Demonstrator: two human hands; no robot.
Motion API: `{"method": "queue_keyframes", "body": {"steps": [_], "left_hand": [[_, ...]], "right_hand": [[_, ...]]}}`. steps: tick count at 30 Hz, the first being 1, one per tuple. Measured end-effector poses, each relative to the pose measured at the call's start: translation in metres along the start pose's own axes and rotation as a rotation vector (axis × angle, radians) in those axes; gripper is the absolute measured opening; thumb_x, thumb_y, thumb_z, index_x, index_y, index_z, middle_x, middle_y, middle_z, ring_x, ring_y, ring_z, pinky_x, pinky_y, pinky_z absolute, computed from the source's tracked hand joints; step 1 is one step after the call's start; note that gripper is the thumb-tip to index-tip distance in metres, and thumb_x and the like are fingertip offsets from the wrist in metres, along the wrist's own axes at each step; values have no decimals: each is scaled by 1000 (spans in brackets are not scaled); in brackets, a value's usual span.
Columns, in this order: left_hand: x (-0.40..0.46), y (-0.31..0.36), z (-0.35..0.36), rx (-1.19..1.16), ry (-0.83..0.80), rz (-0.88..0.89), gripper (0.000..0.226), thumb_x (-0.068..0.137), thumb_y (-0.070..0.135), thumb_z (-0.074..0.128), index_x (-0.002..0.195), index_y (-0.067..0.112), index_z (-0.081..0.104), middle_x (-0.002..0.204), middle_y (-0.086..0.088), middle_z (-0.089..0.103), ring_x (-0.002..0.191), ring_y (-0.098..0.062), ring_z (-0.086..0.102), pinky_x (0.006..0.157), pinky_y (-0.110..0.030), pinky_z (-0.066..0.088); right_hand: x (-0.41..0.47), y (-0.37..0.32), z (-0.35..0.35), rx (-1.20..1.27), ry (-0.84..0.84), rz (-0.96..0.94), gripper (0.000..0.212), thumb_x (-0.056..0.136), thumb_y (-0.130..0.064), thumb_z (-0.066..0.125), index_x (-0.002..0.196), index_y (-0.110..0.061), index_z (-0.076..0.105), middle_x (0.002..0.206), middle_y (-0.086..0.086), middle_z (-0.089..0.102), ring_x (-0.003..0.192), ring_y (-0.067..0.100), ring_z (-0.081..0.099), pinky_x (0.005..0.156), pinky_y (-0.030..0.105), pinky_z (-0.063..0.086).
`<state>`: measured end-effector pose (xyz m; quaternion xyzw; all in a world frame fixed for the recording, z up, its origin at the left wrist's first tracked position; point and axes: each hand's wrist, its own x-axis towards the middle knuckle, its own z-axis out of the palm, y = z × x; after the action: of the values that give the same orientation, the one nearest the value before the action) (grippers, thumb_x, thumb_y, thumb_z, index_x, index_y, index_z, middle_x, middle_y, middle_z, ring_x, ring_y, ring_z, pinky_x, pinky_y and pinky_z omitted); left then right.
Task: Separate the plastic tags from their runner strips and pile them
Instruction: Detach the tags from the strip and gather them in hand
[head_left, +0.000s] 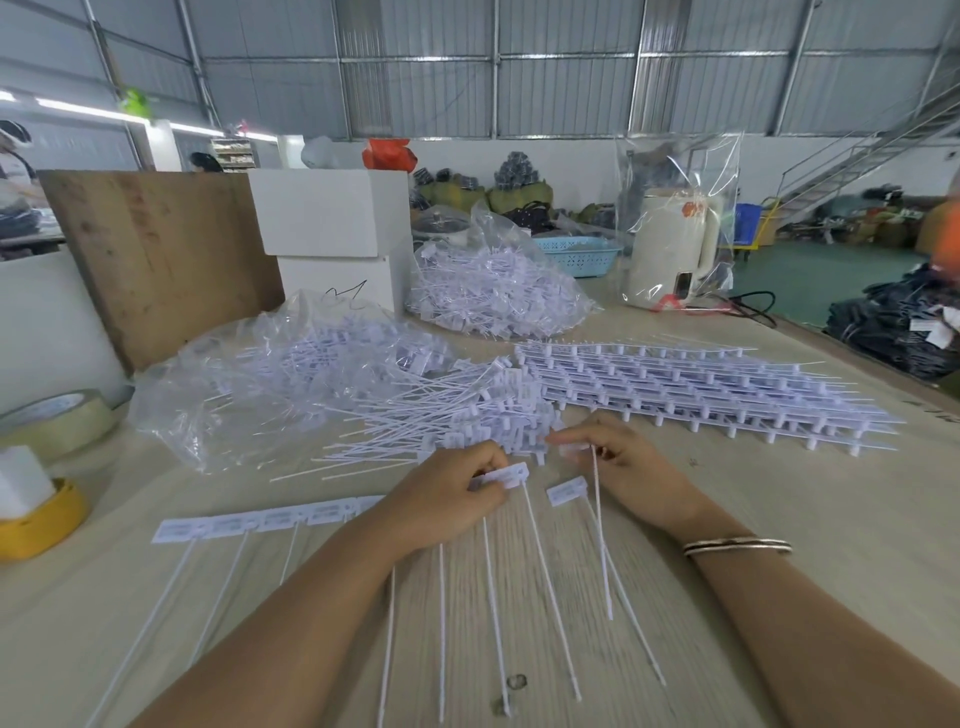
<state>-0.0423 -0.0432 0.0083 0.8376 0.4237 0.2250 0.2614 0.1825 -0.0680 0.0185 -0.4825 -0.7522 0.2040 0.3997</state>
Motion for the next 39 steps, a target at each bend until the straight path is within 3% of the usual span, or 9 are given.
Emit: {"method": "queue_keyframes", "body": {"steps": [4,9,12,16,19,25,29,33,39], "left_hand": [[0,4,2,179,43,42,15,88,21,49,82,35,47,70,12,50,58,-3,42,55,-27,31],[-1,7,2,368,99,93,14,94,28,45,106,33,52,86,12,50,71,-5,44,61,-28,34],[1,9,4,404,121,120,23,96,29,42,117,30,52,88,14,46,73,-6,42,59,-25,33],[2,15,10,333,165,150,26,96,28,43,121,23,51,97,14,52,78,-6,48,64,-26,39],[2,19,12,220,182,122,24,95,24,48,118,19,49,108,1,61,85,-13,58,76,-36,49],[0,22,9,66,199,125,21,91,27,55,112,27,49,98,12,56,73,4,50,62,-15,35],[-1,15,-1,141,83,-21,34,92,53,43,77,25,56,68,7,54,61,-9,50,60,-29,35],[-2,10,0,82,98,-34,35,91,49,48,81,18,60,75,-7,64,68,-22,59,66,-37,45],[-1,7,0,64,90,19,16,91,41,54,77,34,57,72,1,65,69,-19,61,69,-39,48]], "right_hand": [[-1,-3,4,-104,-126,-59,38,83,16,54,114,-4,64,89,-4,48,85,3,46,76,7,34],[0,-4,4,-28,-106,-51,47,73,30,37,92,3,71,89,6,55,84,9,50,77,7,34],[1,-2,5,25,0,-71,39,76,21,41,83,-4,71,87,4,56,84,10,51,76,16,36],[1,-6,9,-89,-30,-239,38,74,2,53,109,-8,65,99,-7,57,92,-2,49,84,18,38],[3,-5,15,-176,-78,-350,44,78,-3,65,121,-10,60,102,-4,63,91,4,54,84,20,41],[6,-1,15,-347,30,-465,22,74,-6,76,94,-13,73,81,-1,68,75,-2,50,69,19,39],[5,0,12,-319,186,-428,15,78,-8,67,91,-11,74,79,4,67,71,22,61,66,33,48],[4,1,12,-356,117,-391,16,79,-11,72,95,-8,72,85,2,65,77,23,60,70,33,47],[4,-3,15,-366,58,-317,20,79,-20,73,96,-10,71,81,3,66,71,12,51,66,27,39]]}}
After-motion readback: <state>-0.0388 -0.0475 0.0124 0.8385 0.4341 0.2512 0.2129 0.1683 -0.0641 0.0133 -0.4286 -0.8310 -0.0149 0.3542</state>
